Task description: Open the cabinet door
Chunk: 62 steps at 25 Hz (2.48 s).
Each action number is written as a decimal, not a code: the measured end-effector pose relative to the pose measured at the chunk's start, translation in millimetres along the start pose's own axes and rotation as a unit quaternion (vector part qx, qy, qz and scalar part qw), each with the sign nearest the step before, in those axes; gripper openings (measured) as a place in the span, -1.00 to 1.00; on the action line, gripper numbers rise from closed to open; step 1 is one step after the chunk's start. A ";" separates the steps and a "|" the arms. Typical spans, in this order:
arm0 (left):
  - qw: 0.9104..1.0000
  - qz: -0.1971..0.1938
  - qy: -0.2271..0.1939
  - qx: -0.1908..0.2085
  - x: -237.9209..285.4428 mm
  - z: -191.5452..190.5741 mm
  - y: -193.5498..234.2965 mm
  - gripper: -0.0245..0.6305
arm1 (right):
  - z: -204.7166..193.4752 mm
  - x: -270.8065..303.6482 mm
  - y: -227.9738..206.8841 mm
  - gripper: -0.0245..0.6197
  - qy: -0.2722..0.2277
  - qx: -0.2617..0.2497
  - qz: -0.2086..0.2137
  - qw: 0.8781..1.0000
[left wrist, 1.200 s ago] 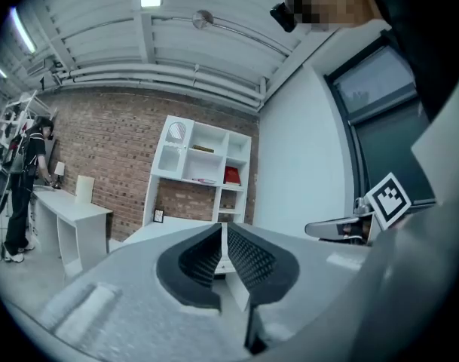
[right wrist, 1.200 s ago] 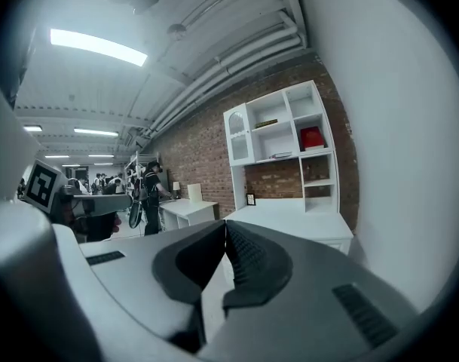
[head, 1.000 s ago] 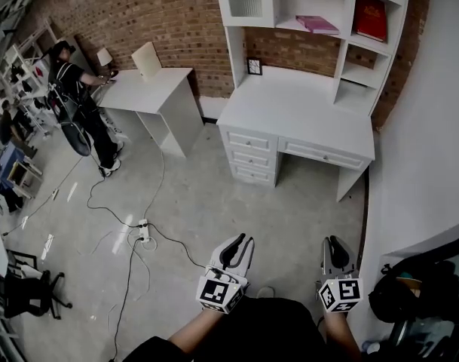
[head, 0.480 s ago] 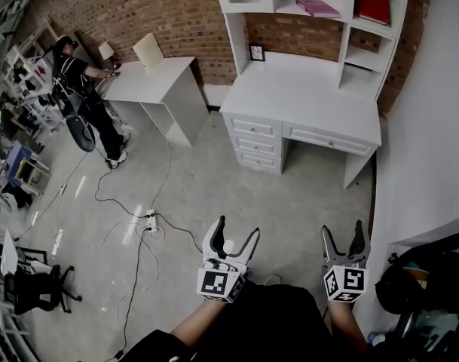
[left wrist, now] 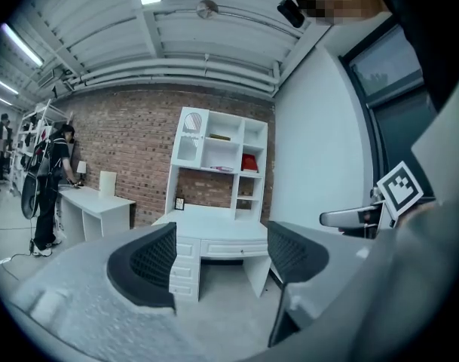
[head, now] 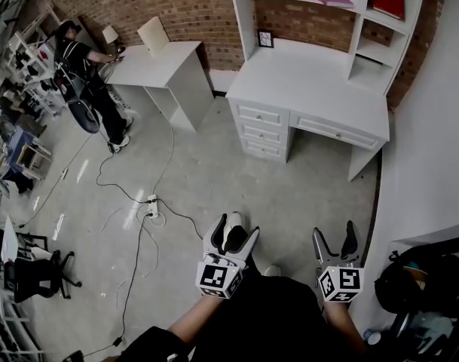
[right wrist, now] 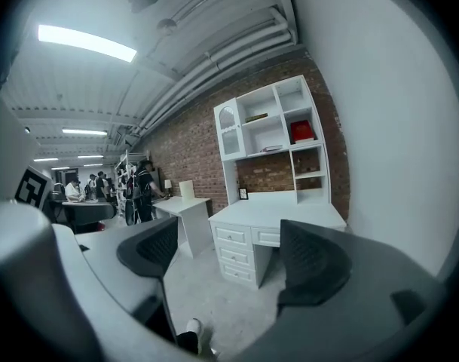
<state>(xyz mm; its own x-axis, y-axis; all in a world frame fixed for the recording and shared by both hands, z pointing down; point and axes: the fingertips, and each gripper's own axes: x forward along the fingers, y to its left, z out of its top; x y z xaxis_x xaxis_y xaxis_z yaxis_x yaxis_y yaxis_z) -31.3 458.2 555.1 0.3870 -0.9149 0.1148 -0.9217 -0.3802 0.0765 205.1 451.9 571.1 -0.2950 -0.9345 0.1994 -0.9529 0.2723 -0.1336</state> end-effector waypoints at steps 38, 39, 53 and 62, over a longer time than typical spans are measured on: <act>0.997 -0.076 -0.008 -0.029 291.9 54.2 219.9 0.17 | 66.3 340.6 2.3 0.34 0.088 -0.057 -0.050 0.993; 0.996 -0.079 -0.007 -0.030 300.4 55.9 227.1 0.17 | 68.2 351.9 5.1 0.33 0.090 -0.058 -0.049 0.993; 0.994 -0.104 -0.008 -0.043 386.0 68.6 321.0 0.17 | 95.2 463.1 11.3 0.34 0.098 -0.063 -0.101 0.988; 0.995 -0.094 -0.001 -0.045 397.3 61.8 339.2 0.17 | 79.7 471.8 22.0 0.33 0.127 -0.064 -0.090 0.986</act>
<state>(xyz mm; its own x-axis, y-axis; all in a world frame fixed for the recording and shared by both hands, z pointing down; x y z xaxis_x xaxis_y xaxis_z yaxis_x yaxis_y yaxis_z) -191.9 -42.6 565.4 0.5519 -0.8292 0.0883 -0.8270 -0.5307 0.1856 50.6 -1.3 584.9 -0.1124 -0.8870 0.4479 -0.9879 0.1484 0.0458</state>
